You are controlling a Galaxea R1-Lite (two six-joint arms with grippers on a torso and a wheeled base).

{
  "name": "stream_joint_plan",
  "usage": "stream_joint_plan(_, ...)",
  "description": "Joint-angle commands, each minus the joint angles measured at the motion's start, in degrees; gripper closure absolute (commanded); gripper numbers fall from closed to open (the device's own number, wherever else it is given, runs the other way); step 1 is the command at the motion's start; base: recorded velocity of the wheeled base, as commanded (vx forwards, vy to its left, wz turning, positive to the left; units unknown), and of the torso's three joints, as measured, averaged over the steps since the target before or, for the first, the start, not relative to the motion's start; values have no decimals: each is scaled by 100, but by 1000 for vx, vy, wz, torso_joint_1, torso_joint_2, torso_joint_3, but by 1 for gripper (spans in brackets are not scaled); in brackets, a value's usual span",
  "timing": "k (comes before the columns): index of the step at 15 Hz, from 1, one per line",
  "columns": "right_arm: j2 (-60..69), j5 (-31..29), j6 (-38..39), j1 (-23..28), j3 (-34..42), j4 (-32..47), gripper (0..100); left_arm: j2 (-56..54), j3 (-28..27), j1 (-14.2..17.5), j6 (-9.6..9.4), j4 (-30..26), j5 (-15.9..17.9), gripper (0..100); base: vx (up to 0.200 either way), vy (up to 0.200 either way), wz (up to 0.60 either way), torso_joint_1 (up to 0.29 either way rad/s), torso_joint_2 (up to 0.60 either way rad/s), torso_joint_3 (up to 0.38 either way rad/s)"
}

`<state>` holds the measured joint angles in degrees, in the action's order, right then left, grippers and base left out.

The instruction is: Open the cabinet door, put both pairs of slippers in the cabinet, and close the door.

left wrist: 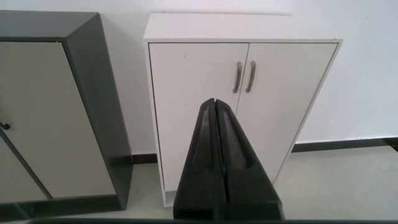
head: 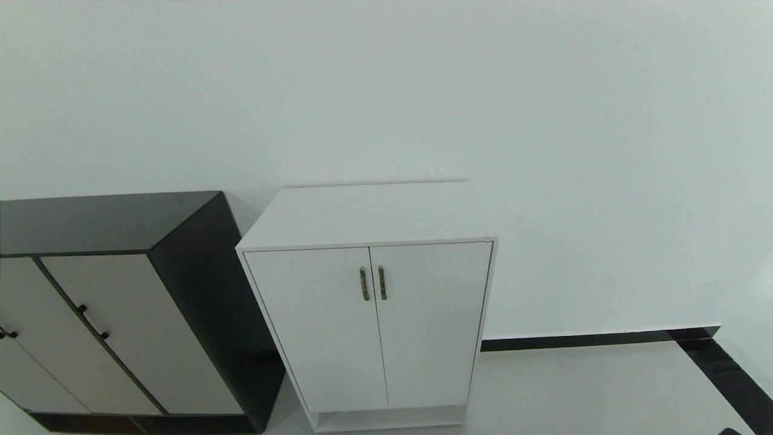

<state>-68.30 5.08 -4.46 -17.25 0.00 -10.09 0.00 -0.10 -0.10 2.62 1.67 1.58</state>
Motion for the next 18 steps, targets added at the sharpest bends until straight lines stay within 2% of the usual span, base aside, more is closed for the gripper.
stream_joint_plan(1,784,37,7,29,0,429,100,9,1,1,2,9,0,100,0,0,0,0,0,0)
stream_joint_plan(2,1038,116,7,29,0,667,100,9,1,1,2,0,0,100,0,0,0,0,0,0)
stream_joint_plan(6,1469,256,33,37,0,790,100,9,1,1,2,9,0,100,0,0,0,0,0,0)
stream_joint_plan(9,1627,-148,-2,37,0,1018,100,9,1,1,2,9,0,100,0,0,0,0,0,0)
stream_joint_plan(13,2119,-271,306,169,0,1018,100,9,1,1,2,0,0,100,0,0,0,0,0,0)
stream_joint_plan(17,3728,-429,393,1303,0,1018,100,9,1,1,2,0,0,100,0,0,0,0,0,0)
stream_joint_plan(18,4326,-429,402,1751,0,1018,100,9,1,1,2,0,0,100,0,0,0,0,0,0)
